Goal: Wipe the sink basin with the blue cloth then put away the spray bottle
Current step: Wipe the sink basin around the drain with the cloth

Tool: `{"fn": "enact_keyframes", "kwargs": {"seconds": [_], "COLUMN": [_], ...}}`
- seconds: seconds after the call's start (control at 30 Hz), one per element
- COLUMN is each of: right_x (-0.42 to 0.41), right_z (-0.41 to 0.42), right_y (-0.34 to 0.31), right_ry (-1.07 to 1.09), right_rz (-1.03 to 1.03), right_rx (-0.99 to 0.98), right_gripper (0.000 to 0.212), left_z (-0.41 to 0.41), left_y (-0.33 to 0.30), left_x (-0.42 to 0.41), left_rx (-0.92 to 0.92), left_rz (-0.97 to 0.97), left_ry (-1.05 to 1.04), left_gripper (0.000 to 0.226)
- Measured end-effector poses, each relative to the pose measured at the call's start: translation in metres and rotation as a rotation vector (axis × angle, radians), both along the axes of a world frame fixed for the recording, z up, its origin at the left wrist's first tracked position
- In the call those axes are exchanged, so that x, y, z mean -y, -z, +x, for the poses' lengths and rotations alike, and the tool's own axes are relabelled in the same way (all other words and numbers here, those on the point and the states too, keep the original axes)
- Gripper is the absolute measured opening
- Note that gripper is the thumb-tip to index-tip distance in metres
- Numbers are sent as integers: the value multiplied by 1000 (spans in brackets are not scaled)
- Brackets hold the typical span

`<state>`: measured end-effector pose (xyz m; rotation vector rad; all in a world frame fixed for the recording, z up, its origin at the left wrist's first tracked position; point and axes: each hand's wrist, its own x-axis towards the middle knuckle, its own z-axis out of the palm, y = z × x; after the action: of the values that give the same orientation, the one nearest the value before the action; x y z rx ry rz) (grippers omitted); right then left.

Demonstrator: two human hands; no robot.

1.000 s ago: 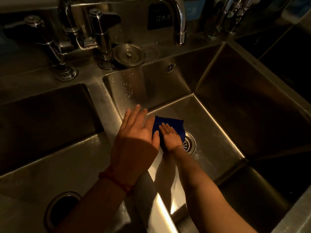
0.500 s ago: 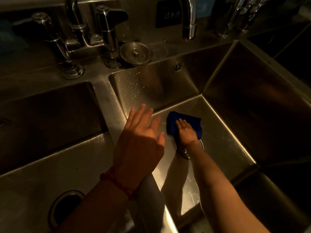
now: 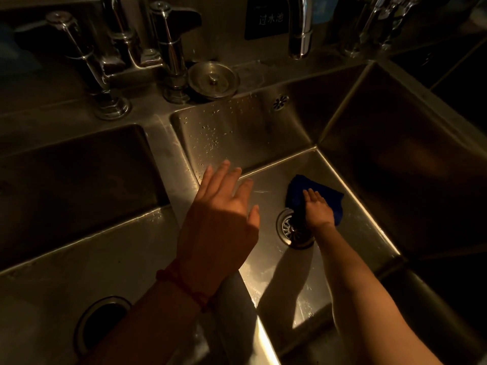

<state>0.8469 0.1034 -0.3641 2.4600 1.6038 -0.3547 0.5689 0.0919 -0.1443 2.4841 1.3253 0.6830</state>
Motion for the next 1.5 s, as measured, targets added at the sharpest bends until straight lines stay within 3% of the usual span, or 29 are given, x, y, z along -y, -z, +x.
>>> {"fn": "enact_keyframes", "kwargs": {"seconds": [0.4,0.63,1.1,1.5], "right_x": [44,67,98,95], "right_z": [9,-8,-73,-125], "right_y": [-4,-6,-15,-22], "right_ry": [181,249,312,162], "right_rz": [-17,-32,-140,-247], "right_rx": [-17,-32,-103,-187], "right_gripper": [56,57,69,71], "left_z": [1,0,-1,0], "left_y": [-4,-5,-10,-9], "left_x": [0,-2,-2,-2], "left_rx": [-59,-106,-111,-138], "left_rz": [-34,-59,-72,-75], "left_ry": [9,25,40,55], "left_gripper": [34,47,49,50]}}
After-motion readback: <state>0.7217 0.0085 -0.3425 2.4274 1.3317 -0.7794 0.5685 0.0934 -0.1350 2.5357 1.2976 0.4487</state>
